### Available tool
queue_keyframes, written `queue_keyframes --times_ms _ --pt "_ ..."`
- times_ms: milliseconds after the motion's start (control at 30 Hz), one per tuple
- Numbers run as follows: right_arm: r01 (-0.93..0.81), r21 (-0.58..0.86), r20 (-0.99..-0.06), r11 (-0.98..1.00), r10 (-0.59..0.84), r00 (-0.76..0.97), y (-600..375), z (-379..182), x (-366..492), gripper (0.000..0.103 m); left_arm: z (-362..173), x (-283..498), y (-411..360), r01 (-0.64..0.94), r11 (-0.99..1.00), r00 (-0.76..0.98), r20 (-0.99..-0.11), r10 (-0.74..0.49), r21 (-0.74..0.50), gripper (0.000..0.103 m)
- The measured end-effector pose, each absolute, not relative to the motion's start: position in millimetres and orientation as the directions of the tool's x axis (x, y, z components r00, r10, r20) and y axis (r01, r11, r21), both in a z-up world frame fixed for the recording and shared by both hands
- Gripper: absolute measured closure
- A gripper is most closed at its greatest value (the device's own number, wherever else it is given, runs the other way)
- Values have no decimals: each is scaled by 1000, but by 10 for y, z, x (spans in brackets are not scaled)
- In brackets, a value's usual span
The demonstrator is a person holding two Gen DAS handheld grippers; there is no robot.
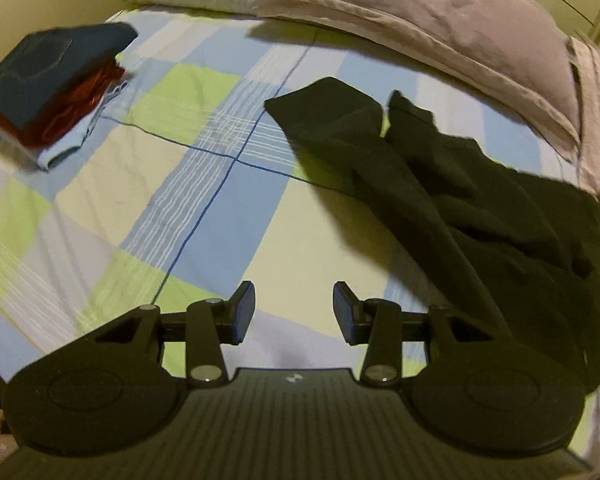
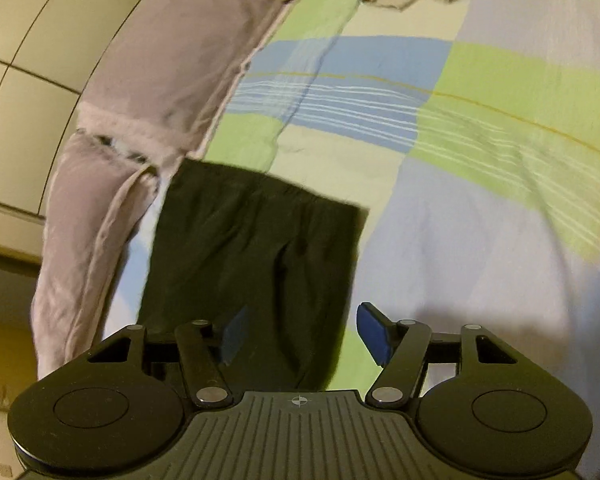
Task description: Fold clothes
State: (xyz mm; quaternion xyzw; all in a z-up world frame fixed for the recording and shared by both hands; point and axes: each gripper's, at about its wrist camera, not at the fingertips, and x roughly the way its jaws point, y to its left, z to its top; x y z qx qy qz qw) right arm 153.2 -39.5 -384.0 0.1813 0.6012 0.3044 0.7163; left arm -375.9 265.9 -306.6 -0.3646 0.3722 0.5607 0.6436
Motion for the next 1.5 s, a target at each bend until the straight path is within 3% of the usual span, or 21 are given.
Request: queue_keyframes --times_ms 200,467,767,800,833,867,900,1067,1200,1300,1433,1500 --pt "-156 657 -732 738 673 107 -321 -4316 1798 39 -3364 -3812 3106 -988 -14 126 -870 476 -151 61" --pt "-227 673 -698 704 706 119 -58 -4421 1821 39 -3699 -3832 4059 -953 -142 162 -847 506 -268 57" --pt "-217 677 -692 703 709 134 -3 -4468 1811 39 -4371 -3792 4797 -889 -283 221 -880 421 -359 55" --pt "-221 672 -696 707 705 138 11 -4462 1805 39 -4429 -3777 4844 -889 -295 214 -886 410 -351 66" --pt "-227 664 -701 712 699 142 25 -4455 1800 39 -4452 -3771 4859 -884 -296 223 -882 415 -362 96" --pt "-238 644 -716 727 682 146 41 -4443 1799 52 -4443 -3778 4869 -874 -286 250 -868 429 -393 101" --pt "-253 602 -748 758 646 156 53 -4427 1797 78 -4375 -3796 4854 -875 -275 251 -859 446 -399 102" --pt "-316 593 -721 740 663 199 -20 -4100 1805 83 -3578 -4201 4560 -890 -158 243 -737 631 -428 102" --pt "-438 641 -581 630 771 260 -270 -3360 1725 85 -3014 -4921 3923 -883 -146 218 -666 714 -445 100" --pt "-481 627 -563 613 783 264 -591 -3070 1603 85 -3265 -5210 3418 -922 -198 134 -756 641 -331 99" --pt "-419 480 -765 771 601 230 -955 -3488 1421 85 -4086 -5421 2896 -895 -408 -13 -903 430 -181 101" --pt "-334 456 -816 825 537 214 -1078 -3764 1420 84 -4153 -5465 2740 -869 -443 -8 -889 457 -220 101"
